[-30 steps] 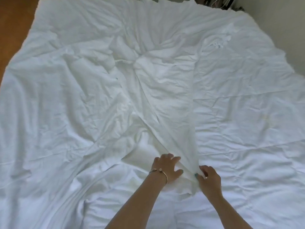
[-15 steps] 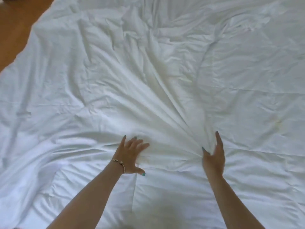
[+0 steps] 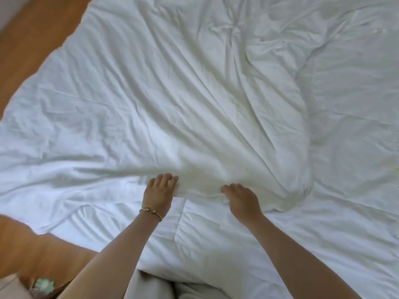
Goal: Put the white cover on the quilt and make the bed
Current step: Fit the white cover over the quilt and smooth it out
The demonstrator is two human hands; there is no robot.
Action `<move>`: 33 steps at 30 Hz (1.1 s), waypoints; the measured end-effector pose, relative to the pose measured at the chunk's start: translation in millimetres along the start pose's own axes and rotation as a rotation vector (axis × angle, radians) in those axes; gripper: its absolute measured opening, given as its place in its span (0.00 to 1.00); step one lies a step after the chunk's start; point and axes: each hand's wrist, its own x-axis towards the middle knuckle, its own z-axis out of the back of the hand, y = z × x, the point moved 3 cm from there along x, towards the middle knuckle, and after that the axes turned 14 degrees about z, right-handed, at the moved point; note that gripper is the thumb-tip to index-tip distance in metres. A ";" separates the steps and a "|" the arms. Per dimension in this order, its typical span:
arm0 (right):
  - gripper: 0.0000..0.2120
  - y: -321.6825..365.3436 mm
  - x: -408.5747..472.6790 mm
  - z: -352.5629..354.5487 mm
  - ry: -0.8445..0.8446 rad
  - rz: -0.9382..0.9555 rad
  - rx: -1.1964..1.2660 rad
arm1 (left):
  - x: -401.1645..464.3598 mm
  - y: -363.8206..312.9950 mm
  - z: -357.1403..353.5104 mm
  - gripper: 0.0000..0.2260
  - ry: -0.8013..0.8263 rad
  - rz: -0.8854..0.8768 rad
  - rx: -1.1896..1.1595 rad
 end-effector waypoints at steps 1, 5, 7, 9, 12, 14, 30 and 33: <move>0.18 -8.5 7.3 7.9 -0.057 -0.093 0.109 | -2.9 10.8 1.5 0.20 0.002 0.015 0.002; 0.11 -26.1 19.6 36.3 0.086 -0.433 0.720 | 4.3 35.8 25.8 0.07 0.320 0.121 -0.131; 0.14 -13.9 19.5 33.0 0.372 -0.457 0.480 | 12.4 40.2 36.5 0.11 0.443 0.075 -0.054; 0.08 7.1 21.6 19.9 0.418 -0.331 -0.074 | 13.2 42.3 41.7 0.14 0.429 -0.022 0.116; 0.12 69.4 23.3 2.1 -0.002 -0.082 -0.345 | -4.2 55.9 28.6 0.23 0.177 -0.197 0.221; 0.14 105.1 18.8 -17.3 -0.132 0.003 -0.286 | -27.0 69.1 19.1 0.19 -0.006 -0.297 0.039; 0.07 117.7 17.4 -23.5 0.045 -0.367 0.059 | -32.7 156.5 15.3 0.15 0.278 -0.056 -0.171; 0.18 133.3 -10.7 -15.0 0.361 -0.373 0.091 | -70.2 156.7 15.4 0.27 0.479 -0.136 0.012</move>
